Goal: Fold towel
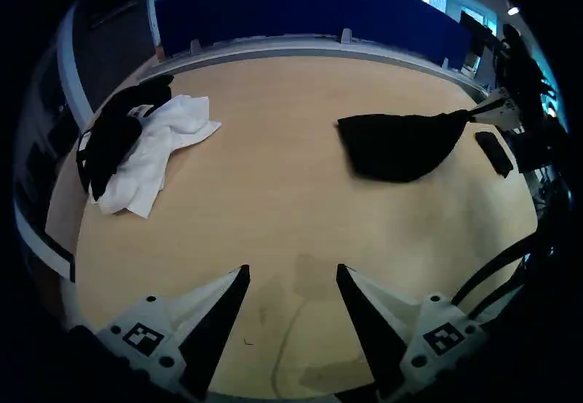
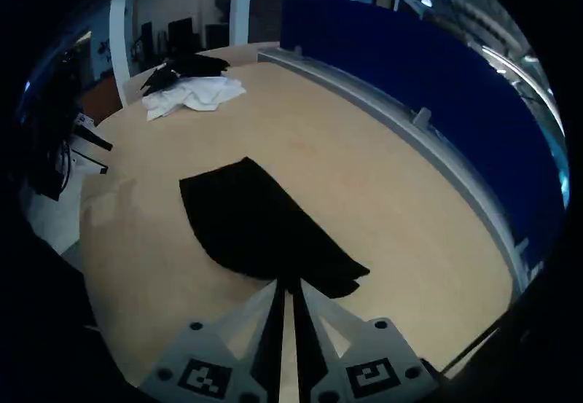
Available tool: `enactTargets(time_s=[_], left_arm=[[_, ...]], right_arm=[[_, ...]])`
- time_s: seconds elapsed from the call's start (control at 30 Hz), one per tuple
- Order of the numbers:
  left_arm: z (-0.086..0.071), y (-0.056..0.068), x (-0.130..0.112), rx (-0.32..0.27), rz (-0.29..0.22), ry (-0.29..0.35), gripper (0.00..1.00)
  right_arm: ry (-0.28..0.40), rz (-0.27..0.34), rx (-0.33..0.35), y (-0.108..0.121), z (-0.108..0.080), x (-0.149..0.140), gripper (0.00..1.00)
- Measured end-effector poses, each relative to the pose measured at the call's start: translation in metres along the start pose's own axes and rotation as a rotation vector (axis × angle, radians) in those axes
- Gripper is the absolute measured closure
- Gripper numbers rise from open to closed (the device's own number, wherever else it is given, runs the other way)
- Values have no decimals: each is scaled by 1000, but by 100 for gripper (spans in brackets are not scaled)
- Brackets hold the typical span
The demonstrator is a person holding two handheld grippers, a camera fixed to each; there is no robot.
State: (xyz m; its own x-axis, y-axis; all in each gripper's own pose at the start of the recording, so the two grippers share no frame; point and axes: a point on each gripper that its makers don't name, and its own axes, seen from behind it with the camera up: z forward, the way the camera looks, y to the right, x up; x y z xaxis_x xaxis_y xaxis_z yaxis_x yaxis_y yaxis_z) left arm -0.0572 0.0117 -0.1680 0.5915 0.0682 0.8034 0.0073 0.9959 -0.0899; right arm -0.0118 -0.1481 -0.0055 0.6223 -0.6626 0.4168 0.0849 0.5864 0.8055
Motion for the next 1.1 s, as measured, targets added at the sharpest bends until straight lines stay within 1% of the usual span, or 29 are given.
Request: enactTargets(time_s=[0.2, 0.37, 0.57, 0.67, 0.77, 0.87, 1.0, 1.1], left_arm=[[-3, 1, 0, -6, -7, 9, 12], [-8, 1, -1, -6, -4, 14, 12], [-15, 0, 0, -7, -22, 30, 12], [-19, -1, 2, -7, -38, 41, 12], [-23, -4, 4, -3, -50, 55, 12], [-27, -7, 4, 4, -62, 66, 12], [-32, -9, 3, 14, -75, 73, 12], [-36, -10, 1, 23, -84, 78, 12]], right_arm=[[-7, -35, 3, -1, 2, 12, 92], [-13, -70, 19, -7, 8, 23, 92], [-13, -143, 50, -17, 21, 46, 92], [-11, -183, 74, -27, 30, 60, 92], [-12, -223, 106, -42, 43, 73, 92], [-18, -259, 142, -61, 60, 81, 92], [-26, -289, 199, -92, 90, 87, 92], [-36, -289, 242, -116, 115, 87, 92]])
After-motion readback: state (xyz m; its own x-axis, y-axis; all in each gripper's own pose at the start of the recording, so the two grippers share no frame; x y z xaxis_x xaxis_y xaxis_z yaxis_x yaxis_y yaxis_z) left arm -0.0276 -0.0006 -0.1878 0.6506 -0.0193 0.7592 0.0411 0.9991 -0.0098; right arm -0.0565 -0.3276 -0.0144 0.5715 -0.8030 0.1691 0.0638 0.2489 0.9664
